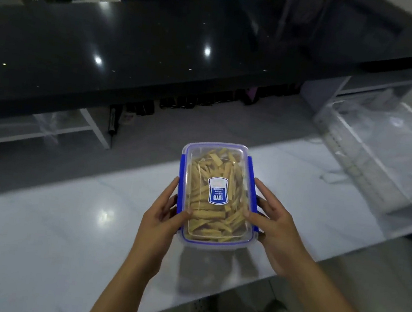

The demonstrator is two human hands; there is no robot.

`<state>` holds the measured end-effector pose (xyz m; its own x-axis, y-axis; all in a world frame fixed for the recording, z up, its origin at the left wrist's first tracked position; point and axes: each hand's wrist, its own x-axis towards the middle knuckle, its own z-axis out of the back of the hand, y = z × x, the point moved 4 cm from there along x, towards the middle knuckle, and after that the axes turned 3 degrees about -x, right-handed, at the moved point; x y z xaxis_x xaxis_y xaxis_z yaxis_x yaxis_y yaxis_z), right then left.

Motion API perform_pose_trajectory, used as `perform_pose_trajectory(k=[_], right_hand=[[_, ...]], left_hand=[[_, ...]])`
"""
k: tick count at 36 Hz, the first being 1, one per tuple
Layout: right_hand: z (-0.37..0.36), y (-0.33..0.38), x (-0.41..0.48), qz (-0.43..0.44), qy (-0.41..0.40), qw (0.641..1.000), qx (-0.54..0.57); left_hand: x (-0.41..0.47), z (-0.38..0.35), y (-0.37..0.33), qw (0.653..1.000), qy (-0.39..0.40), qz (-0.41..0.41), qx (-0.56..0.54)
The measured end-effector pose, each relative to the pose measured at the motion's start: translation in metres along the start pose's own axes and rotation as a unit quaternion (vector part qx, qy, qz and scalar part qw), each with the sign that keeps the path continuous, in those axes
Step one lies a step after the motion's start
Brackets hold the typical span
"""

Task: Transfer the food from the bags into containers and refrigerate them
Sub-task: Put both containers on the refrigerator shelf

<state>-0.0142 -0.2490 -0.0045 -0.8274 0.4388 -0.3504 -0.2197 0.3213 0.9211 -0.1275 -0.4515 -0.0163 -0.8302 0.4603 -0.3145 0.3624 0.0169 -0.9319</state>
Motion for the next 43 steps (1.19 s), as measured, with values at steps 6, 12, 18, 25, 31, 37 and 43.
perform_pose_trajectory(k=[6, 12, 18, 25, 31, 37, 43], right_hand=[[0.063, -0.006, -0.074, 0.059, -0.093, 0.993, 0.047], [0.136, -0.002, -0.16, 0.11, -0.228, 0.962, 0.098], [0.199, -0.002, -0.254, 0.131, -0.305, 0.937, 0.105], [0.268, -0.026, -0.348, 0.128, -0.373, 0.904, 0.163], [0.316, -0.052, -0.411, 0.143, -0.429, 0.871, 0.19], [0.355, -0.078, -0.459, 0.163, -0.474, 0.839, 0.211], [0.394, -0.095, -0.49, 0.17, -0.528, 0.804, 0.216]], left_hand=[[-0.008, -0.079, -0.002, 0.987, 0.158, 0.008, 0.014], [-0.036, -0.172, 0.009, 0.944, 0.324, 0.031, 0.053], [-0.09, -0.263, 0.027, 0.884, 0.454, 0.026, 0.106], [-0.161, -0.348, 0.066, 0.848, 0.513, 0.069, 0.116], [-0.212, -0.405, 0.109, 0.845, 0.511, 0.098, 0.125], [-0.249, -0.454, 0.141, 0.827, 0.532, 0.093, 0.152], [-0.272, -0.517, 0.159, 0.786, 0.585, 0.108, 0.169]])
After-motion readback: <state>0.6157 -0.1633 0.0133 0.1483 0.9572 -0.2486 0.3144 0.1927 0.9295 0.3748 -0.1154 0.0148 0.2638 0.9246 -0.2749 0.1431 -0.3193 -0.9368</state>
